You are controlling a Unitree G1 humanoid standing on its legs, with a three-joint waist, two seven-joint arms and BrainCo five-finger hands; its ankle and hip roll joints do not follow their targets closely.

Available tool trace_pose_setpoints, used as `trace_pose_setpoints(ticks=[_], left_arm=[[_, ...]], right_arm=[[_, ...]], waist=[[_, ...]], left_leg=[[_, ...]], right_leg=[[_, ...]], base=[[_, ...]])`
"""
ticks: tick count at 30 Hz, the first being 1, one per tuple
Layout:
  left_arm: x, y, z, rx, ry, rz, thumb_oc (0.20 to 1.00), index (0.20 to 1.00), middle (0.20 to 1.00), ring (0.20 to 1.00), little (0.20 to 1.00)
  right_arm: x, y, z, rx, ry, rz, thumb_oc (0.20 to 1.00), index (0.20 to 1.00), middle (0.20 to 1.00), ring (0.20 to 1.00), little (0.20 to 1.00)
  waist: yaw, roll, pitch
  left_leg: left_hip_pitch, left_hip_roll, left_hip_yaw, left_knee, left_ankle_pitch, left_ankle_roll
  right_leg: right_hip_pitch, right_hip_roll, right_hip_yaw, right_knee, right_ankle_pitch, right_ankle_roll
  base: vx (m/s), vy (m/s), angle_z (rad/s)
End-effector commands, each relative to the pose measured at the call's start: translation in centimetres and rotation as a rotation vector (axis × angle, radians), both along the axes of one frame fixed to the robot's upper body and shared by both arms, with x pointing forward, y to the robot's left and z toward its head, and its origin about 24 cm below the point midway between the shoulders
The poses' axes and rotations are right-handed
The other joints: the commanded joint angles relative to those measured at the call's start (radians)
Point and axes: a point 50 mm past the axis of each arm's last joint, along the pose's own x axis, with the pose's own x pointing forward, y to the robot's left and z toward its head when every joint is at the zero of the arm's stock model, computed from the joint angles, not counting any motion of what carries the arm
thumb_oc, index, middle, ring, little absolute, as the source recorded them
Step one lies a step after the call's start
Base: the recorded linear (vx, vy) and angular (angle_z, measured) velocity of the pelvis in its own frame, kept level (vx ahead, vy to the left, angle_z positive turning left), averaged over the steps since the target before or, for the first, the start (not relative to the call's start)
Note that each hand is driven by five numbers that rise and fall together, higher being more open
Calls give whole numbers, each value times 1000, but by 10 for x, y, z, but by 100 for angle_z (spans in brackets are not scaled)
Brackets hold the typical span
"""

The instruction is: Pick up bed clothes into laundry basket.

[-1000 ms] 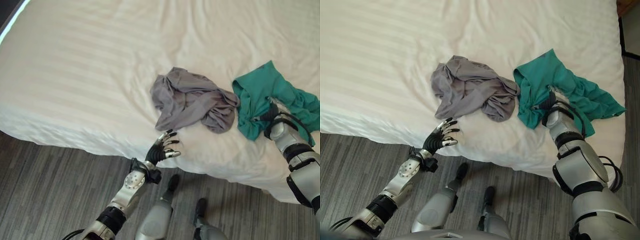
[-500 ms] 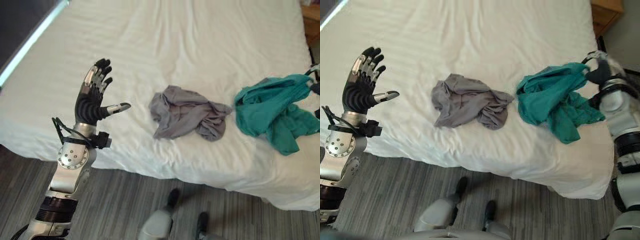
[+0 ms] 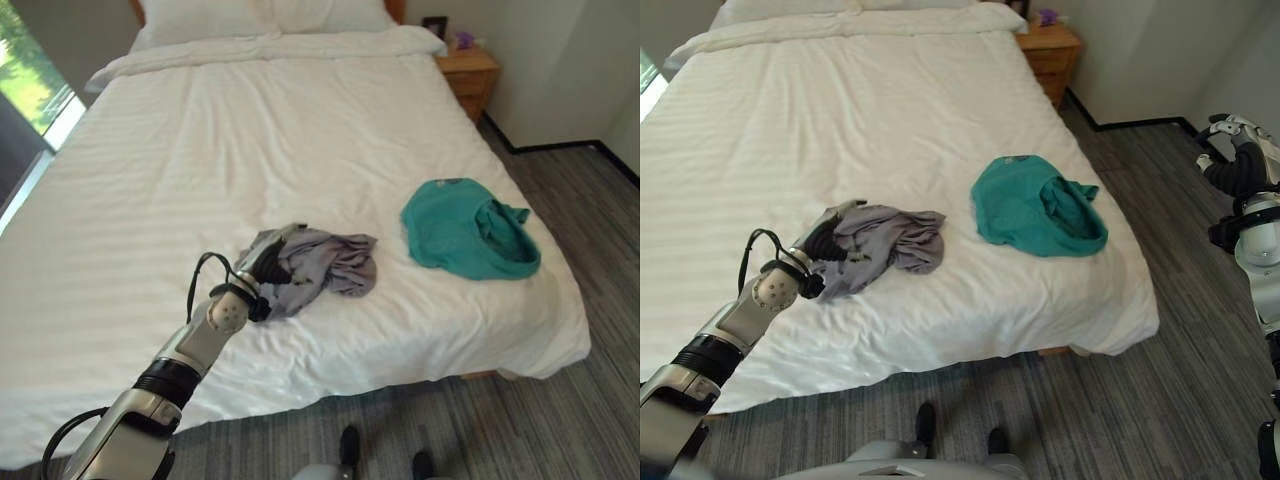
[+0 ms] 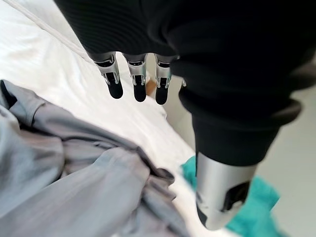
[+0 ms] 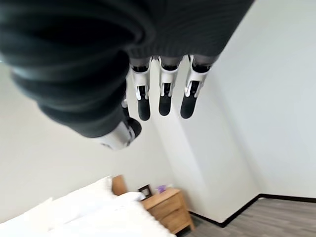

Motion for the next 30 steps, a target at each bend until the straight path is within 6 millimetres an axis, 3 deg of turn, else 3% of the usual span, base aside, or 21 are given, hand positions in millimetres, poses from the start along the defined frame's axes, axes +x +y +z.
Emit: trace_pose_setpoints(ticks=[1, 2, 3, 6, 8, 9, 11, 12, 15, 16, 17, 20, 24, 25, 26, 29, 30], left_arm=[[24, -2, 10, 216, -82, 30, 1000, 1000, 1000, 1000, 1000], [25, -2, 10, 216, -84, 28, 1000, 1000, 1000, 1000, 1000], [26, 10, -8, 394, -9, 75, 1000, 1000, 1000, 1000, 1000], [27, 11, -12, 464, 5, 78, 1000, 1000, 1000, 1000, 1000], [25, 37, -13, 614, 42, 146, 1000, 1000, 1000, 1000, 1000], [25, 37, -12, 616, 41, 147, 1000, 1000, 1000, 1000, 1000], [22, 79, 8, 682, 27, 298, 1000, 1000, 1000, 1000, 1000], [17, 109, 29, 702, -4, 404, 1000, 1000, 1000, 1000, 1000], [14, 126, 45, 720, -25, 455, 1000, 1000, 1000, 1000, 1000], [14, 130, 53, 730, -41, 461, 310, 310, 310, 310, 310], [14, 131, 55, 738, -53, 460, 200, 200, 200, 200, 200], [17, 126, 57, 731, -82, 446, 200, 200, 200, 200, 200], [28, 105, 59, 675, -137, 404, 200, 200, 200, 200, 200], [28, 105, 59, 674, -138, 405, 200, 200, 200, 200, 200], [37, 88, 63, 615, -199, 373, 200, 200, 200, 200, 200], [39, 80, 65, 588, -222, 355, 200, 200, 200, 200, 200], [43, 65, 65, 541, -262, 307, 200, 200, 200, 200, 200]], right_arm=[[-10, 11, 45, 27, -247, 115, 200, 200, 200, 200, 200], [-11, 11, 45, 27, -248, 113, 200, 200, 200, 200, 200], [-13, 21, 49, 56, -299, 188, 200, 200, 200, 200, 200], [-17, 25, 52, 68, -328, 217, 200, 200, 200, 200, 200], [-20, 39, 53, 72, -362, 289, 200, 200, 200, 200, 200], [-20, 39, 52, 73, -363, 290, 200, 200, 200, 200, 200], [-19, 51, 49, 50, -355, 331, 200, 200, 200, 200, 200], [-20, 53, 44, 44, -334, 338, 200, 200, 200, 200, 200], [-21, 52, 36, 49, -311, 327, 200, 200, 200, 200, 200], [-23, 47, 30, 45, -298, 300, 451, 451, 451, 451, 451], [-24, 43, 27, 42, -293, 275, 1000, 1000, 1000, 1000, 1000], [-28, 25, 20, 24, -285, 167, 1000, 1000, 1000, 1000, 1000], [-25, 3, 19, 18, -294, 39, 1000, 1000, 1000, 1000, 1000], [-24, 3, 20, 18, -295, 39, 1000, 1000, 1000, 1000, 1000], [-18, 1, 20, 13, -289, 12, 1000, 1000, 1000, 1000, 1000], [-15, 0, 18, 14, -274, 5, 1000, 1000, 1000, 1000, 1000], [-11, -2, 15, 3, -247, -14, 1000, 1000, 1000, 1000, 1000]], waist=[[4, -34, -57], [7, -35, -53], [-36, -32, -51], [-44, -33, -47], [-72, -36, -30], [-70, -37, -30], [-77, -52, -6], [-63, -61, -1], [-41, -74, -6], [-35, -83, -6], [-33, -89, -4], [-29, -103, -2], [-16, -107, 18], [-17, -107, 21], [-1, -107, 34], [2, -107, 39], [11, -106, 46]], left_leg=[[42, 36, -23, 11, -124, -32], [37, 36, -21, 11, -110, -33], [38, 42, -5, 11, -127, -33], [31, 48, 7, 11, -126, -33], [7, 70, 53, 11, -121, -35], [5, 72, 56, 11, -121, -36], [-33, 100, 100, 11, -106, -39], [-56, 125, 129, 11, -108, -39], [-79, 152, 146, 11, -93, -43], [-85, 162, 144, 11, -90, -48], [-87, 164, 141, 11, -90, -50], [-85, 159, 127, 11, -96, -53], [-68, 142, 120, 11, -107, -57], [-66, 142, 118, 11, -107, -57], [-59, 135, 116, 11, -108, -56], [-55, 131, 113, 11, -109, -55], [-49, 123, 107, 11, -111, -53]], right_leg=[[25, -69, 2, 36, 156, 79], [18, -69, 4, 39, 165, 79], [6, -61, 18, 35, 161, 81], [-9, -55, 29, 36, 164, 82], [-49, -38, 37, 31, 167, 88], [-53, -37, 40, 32, 168, 88], [-115, -17, 30, 29, 197, 97], [-128, -4, -12, 28, 192, 94], [-120, 0, -52, 25, 167, 85], [-110, 0, -65, 23, 156, 82], [-109, -1, -66, 23, 158, 82], [-114, -8, -66, 18, 154, 81], [-112, -19, -109, 17, 147, 82], [-110, -20, -111, 17, 147, 82], [-98, -26, -145, 21, 149, 85], [-90, -29, -156, 22, 150, 86], [-81, -33, -166, 24, 147, 86]], base=[[-38, 29, -12], [-13, 51, -25], [-19, 38, -23], [-28, 23, -17], [-93, 27, -47], [-154, 24, -49], [-227, 4, -74], [-173, -30, -113], [-98, -59, -92], [-60, -84, -101], [-42, -51, -78], [15, 15, -17], [22, 27, 14], [30, -14, 18], [28, -13, 18], [32, -3, 21], [17, 12, 28]])
